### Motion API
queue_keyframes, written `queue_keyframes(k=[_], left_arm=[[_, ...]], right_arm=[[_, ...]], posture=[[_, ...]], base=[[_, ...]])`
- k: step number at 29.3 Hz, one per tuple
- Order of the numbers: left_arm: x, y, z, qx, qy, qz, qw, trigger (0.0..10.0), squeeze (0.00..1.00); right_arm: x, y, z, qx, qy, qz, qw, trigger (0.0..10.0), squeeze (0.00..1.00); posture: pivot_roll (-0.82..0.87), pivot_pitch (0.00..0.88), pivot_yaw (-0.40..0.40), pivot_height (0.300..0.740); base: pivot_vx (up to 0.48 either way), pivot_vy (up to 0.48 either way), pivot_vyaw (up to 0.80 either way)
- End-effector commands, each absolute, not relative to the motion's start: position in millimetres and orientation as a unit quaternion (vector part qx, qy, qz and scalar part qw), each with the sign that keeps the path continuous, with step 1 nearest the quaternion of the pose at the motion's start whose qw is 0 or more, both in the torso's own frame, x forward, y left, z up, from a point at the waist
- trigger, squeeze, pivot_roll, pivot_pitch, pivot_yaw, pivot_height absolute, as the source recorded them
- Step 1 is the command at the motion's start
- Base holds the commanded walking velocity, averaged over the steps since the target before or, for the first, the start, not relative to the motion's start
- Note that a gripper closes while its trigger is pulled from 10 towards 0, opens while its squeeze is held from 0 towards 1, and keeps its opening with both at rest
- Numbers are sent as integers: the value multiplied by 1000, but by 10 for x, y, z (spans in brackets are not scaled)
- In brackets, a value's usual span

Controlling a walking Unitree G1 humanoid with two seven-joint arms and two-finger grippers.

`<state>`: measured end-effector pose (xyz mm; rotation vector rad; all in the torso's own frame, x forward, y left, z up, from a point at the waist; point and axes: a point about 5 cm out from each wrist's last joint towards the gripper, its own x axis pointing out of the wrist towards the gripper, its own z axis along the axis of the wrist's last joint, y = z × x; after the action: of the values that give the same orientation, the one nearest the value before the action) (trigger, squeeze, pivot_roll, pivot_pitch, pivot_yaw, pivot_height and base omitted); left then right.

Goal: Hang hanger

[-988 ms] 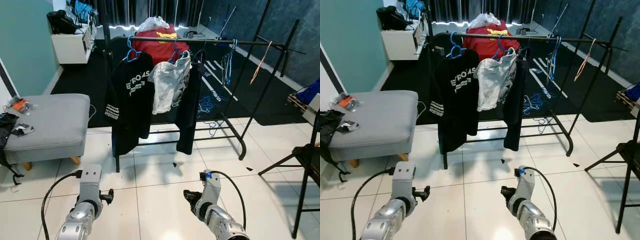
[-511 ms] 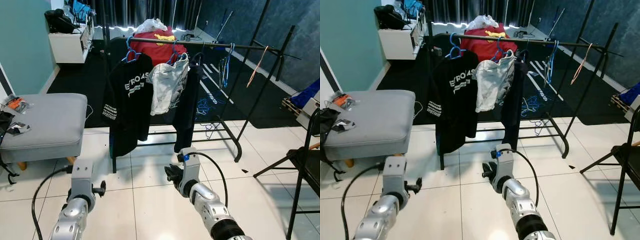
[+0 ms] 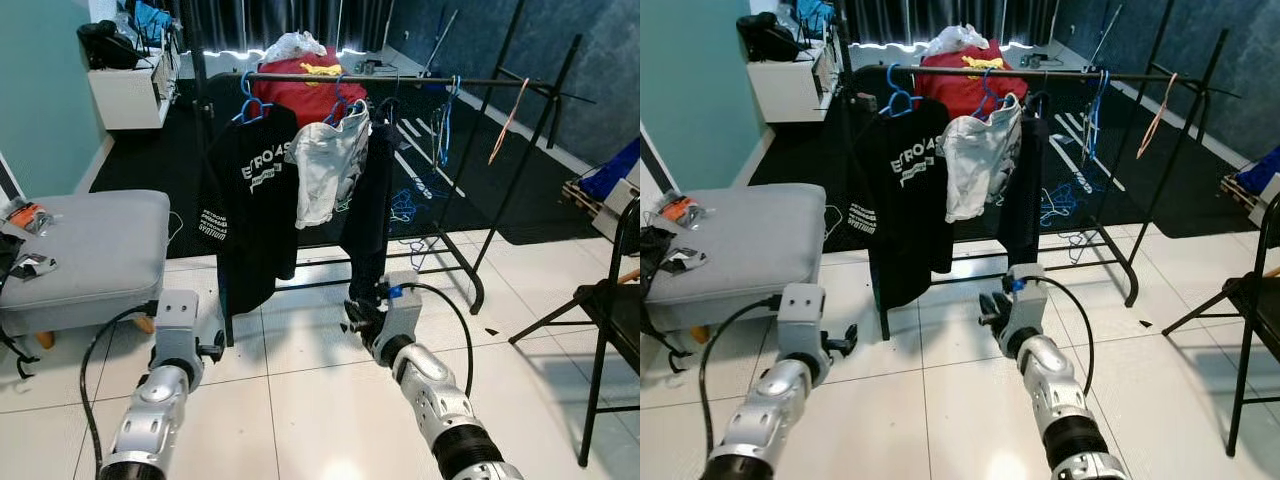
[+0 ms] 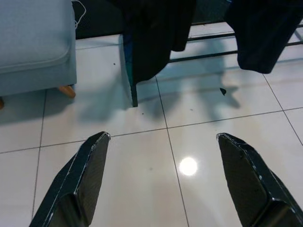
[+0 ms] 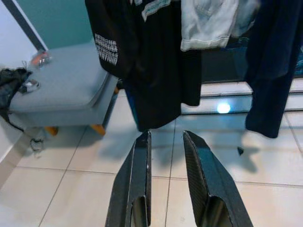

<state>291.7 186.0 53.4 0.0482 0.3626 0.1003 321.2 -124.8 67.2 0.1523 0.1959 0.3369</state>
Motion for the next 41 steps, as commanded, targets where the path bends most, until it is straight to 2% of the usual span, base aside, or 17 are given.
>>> queue_keyframes(k=[1, 8, 17, 23, 31, 41], left_arm=[[2927, 1826, 565, 30, 170, 47, 984, 10000, 0], [2916, 1910, 722, 15, 137, 71, 988, 10000, 0], [2948, 1814, 775, 15, 126, 53, 991, 10000, 0], [3001, 1777, 853, 9, 116, 50, 992, 10000, 0], [2973, 1771, 840, 6, 119, 51, 992, 10000, 0], [2940, 1821, 824, 3, 123, 64, 990, 10000, 0]], right_arm=[[3198, -1241, 678, 74, 94, 165, 979, 10000, 0], [3207, -1221, 721, 68, 87, 175, 978, 10000, 0], [3247, -1217, 776, 70, 80, 163, 981, 10000, 0], [3194, -1284, 734, 55, 86, 162, 982, 10000, 0], [3202, -1265, 731, 45, 89, 167, 981, 10000, 0], [3216, -1292, 754, 53, 87, 167, 981, 10000, 0]], posture=[[-94, 0, -55, 740], [-65, 0, -77, 740], [-90, 0, -42, 740], [-85, 0, -47, 740], [-81, 0, -57, 740], [-79, 0, -64, 740]], base=[[0, 0, 0], [0, 0, 0], [0, 0, 0], [259, 0, 0], [270, 0, 800], [274, 0, 0]])
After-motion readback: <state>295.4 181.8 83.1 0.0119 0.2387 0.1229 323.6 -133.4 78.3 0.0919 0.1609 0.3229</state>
